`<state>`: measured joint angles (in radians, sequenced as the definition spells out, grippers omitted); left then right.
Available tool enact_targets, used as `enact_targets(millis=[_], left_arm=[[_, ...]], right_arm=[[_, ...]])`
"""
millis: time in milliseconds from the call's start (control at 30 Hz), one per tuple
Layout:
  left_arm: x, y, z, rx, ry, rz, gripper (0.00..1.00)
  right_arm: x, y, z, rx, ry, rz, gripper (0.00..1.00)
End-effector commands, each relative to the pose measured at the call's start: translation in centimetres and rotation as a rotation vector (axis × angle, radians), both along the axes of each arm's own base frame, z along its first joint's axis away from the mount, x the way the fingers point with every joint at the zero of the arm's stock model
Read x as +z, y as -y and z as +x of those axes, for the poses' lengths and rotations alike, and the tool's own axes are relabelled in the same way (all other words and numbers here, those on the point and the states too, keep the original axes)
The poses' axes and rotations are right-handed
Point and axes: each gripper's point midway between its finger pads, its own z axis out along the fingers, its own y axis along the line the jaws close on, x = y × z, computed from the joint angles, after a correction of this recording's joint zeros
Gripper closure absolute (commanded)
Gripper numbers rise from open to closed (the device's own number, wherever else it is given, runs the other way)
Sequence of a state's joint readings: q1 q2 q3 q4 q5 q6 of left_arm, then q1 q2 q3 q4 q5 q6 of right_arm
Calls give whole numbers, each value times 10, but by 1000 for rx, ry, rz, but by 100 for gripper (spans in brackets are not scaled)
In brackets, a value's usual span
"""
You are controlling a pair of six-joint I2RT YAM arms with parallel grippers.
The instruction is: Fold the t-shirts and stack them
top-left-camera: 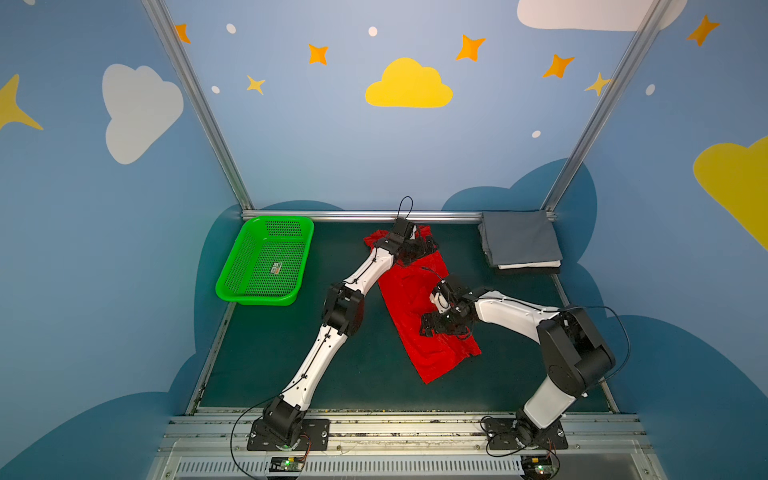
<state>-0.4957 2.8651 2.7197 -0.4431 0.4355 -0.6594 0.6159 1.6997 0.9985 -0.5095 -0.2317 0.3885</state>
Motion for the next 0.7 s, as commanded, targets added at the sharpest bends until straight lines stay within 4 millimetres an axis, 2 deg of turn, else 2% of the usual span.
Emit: enact_targets(millis=[0, 100, 233, 400, 533, 667], left_arm=[[-20, 1, -8, -42, -50, -4, 0], [-12, -4, -3, -39, -24, -2, 0], [10, -5, 3, -43, 23, -25, 0], [41, -1, 0, -79, 69, -49, 0], [71, 4, -3, -100, 116, -69, 0], [115, 9, -10, -116, 196, -75, 0]], right_arm=[[-21, 0, -39, 26, -174, -30, 5], [-15, -6, -40, 43, -170, -16, 5], [0, -10, -40, 67, -159, -3, 5], [31, -7, -37, 60, -100, 8, 3], [52, 12, -35, 25, -23, -42, 2], [57, 38, -34, -39, 34, -97, 2]])
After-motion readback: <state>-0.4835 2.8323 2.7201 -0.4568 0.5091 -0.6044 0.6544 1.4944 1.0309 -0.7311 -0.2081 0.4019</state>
